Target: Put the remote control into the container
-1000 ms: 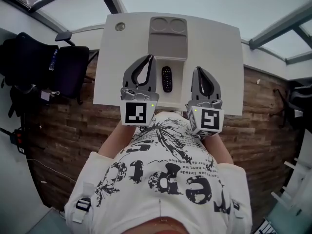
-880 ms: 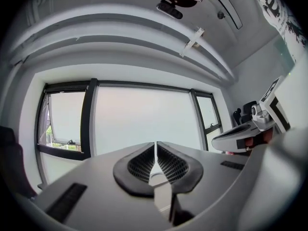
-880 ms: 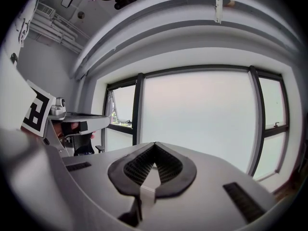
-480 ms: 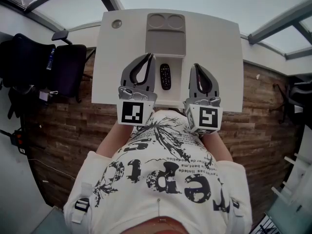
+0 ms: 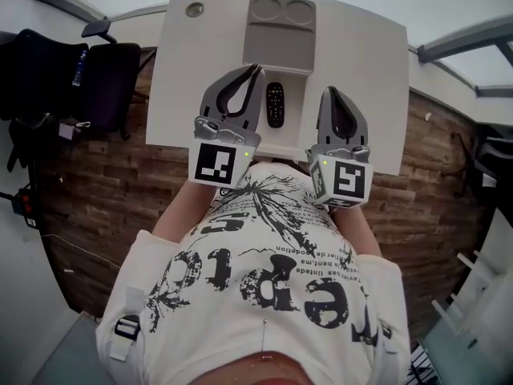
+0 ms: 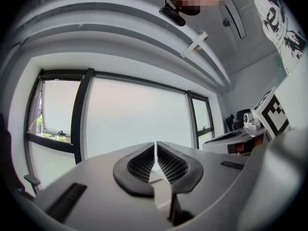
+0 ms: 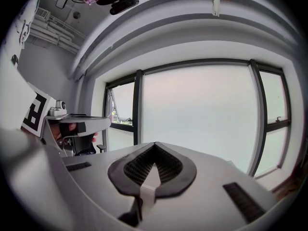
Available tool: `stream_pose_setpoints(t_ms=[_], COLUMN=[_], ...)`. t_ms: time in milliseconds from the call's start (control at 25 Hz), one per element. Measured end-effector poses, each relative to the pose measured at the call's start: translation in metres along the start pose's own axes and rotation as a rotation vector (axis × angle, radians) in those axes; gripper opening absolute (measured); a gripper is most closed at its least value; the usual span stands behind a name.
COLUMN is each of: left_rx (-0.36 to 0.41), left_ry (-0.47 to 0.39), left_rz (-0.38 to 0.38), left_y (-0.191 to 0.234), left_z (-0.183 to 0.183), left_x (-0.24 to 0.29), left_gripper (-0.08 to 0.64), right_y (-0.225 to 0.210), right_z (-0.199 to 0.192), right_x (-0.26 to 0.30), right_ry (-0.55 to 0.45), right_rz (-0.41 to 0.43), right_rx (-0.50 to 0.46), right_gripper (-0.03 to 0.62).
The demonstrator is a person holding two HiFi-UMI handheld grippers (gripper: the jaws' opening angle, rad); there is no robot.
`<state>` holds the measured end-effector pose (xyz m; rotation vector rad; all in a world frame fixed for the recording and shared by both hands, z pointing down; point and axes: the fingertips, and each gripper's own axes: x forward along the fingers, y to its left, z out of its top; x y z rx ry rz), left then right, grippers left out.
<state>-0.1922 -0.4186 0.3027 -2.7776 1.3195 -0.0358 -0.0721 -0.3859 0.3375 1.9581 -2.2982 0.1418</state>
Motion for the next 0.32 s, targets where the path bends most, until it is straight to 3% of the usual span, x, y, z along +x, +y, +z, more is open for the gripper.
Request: stream_pose_setpoints(t_ms=[320], left_rx=[-0.018], left_ry=[0.01], left_rz=[0.019], left_y=[0.013], left_z=[-0.009], left_x=[0.007], left_gripper=[0.02], right_y=[0.005], right_z=[-0.001], right_x=[0.015], right_ry=[-0.004], right_rz=[0.027], right_rx=[-0.009], right_gripper=[0.002])
